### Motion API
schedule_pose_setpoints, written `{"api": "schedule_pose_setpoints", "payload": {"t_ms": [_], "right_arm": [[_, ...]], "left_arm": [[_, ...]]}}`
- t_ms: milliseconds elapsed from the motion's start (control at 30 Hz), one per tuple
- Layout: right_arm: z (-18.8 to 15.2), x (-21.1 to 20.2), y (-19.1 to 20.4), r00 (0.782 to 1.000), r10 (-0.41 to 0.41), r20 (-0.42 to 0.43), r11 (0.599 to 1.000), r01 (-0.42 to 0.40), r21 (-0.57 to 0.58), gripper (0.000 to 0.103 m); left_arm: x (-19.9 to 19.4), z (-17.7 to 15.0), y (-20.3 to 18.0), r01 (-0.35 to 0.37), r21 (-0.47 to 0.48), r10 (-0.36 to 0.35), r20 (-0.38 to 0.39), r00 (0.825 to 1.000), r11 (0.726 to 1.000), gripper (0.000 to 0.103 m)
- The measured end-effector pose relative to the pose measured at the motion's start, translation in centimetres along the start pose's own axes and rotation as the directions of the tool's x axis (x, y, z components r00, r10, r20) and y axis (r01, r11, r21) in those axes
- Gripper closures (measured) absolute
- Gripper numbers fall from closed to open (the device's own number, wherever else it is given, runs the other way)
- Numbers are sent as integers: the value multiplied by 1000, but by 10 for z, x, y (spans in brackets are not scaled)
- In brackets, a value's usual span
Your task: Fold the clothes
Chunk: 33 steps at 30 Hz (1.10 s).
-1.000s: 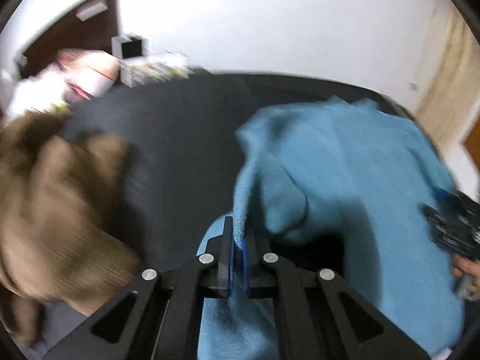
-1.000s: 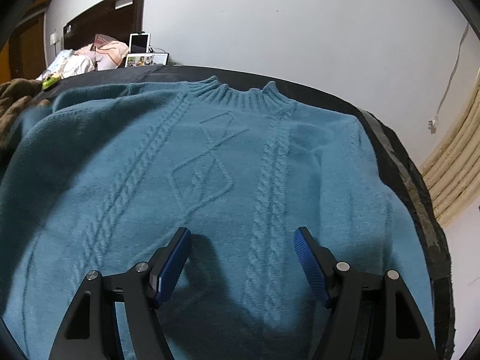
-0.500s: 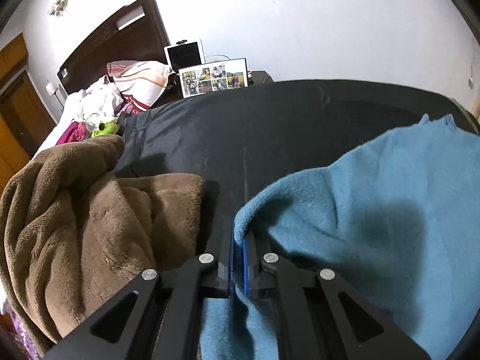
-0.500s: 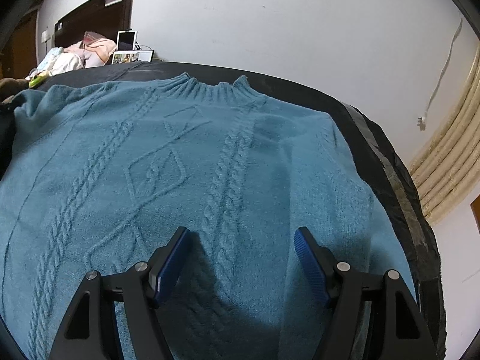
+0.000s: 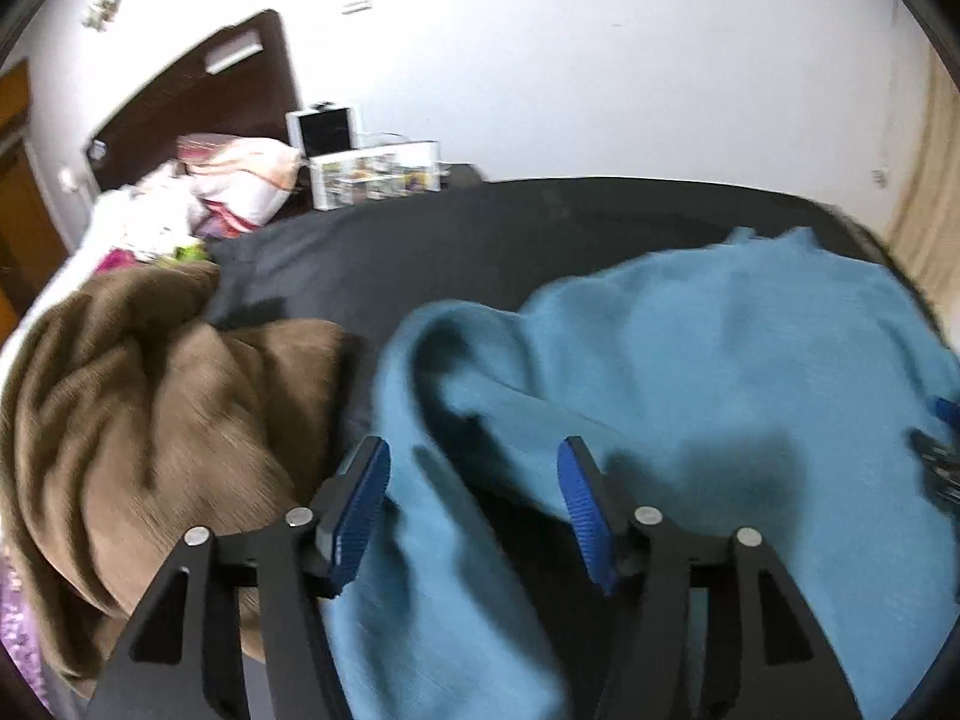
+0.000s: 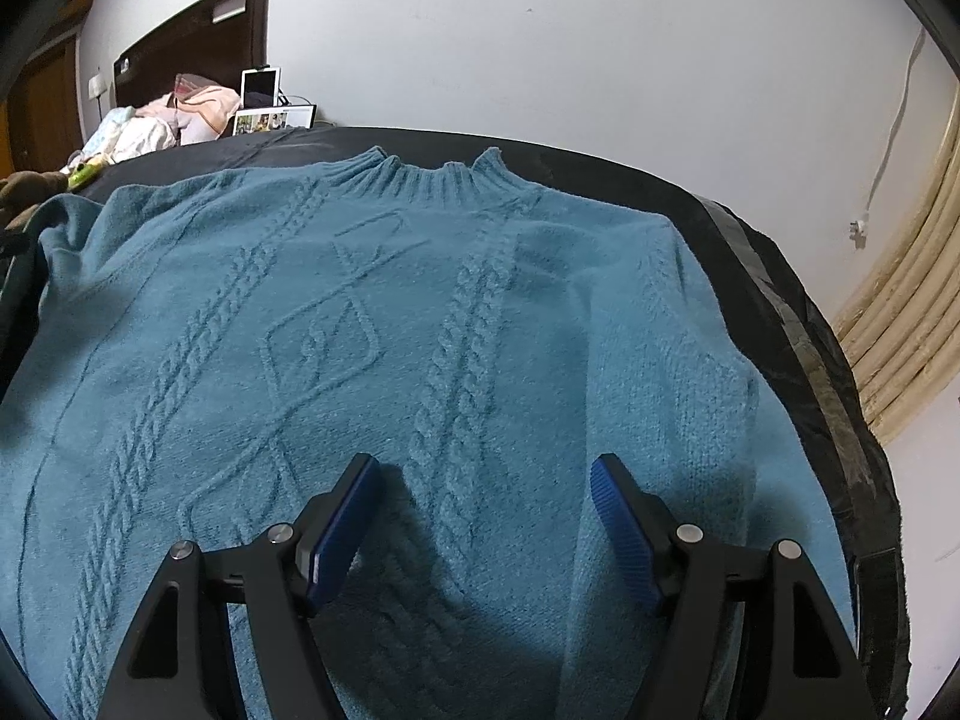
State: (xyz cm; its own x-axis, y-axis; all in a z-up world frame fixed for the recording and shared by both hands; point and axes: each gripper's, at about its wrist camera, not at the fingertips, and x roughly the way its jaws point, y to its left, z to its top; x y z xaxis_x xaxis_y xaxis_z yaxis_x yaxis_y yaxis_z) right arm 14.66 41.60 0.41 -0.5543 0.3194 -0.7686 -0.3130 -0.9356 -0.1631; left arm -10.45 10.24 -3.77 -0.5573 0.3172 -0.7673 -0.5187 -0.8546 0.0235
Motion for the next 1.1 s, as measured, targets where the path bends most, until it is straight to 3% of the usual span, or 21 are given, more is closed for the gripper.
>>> {"api": "schedule_pose_setpoints", "payload": {"t_ms": [200,400,633,767,1000,1100], "right_arm": [[0,0,2,1000,-8,1,1000,8,-3,28],[0,0,1,1000,-11,3,1000,11,-5,28],[-1,0,2,1000,-8,0,1000,8,-5,27],[1,1,5,1000,-3,-3,1000,3,-2,26],[9,11,8,995,94,-30,993,-91,75,26],[14,16,14,994,100,-34,993,-97,74,24]], "left_arm": [[-7,-15,-27,154,-8,-155,-54,986,988,33],[16,-16,-48,149,-21,-150,-101,983,989,33],[55,-10,-52,67,-56,-75,-148,986,996,31],[66,0,-47,34,-82,-44,-124,991,996,23],[74,14,-39,-12,-43,8,-104,995,999,22],[75,17,-26,-44,-49,39,-95,995,998,22]]}}
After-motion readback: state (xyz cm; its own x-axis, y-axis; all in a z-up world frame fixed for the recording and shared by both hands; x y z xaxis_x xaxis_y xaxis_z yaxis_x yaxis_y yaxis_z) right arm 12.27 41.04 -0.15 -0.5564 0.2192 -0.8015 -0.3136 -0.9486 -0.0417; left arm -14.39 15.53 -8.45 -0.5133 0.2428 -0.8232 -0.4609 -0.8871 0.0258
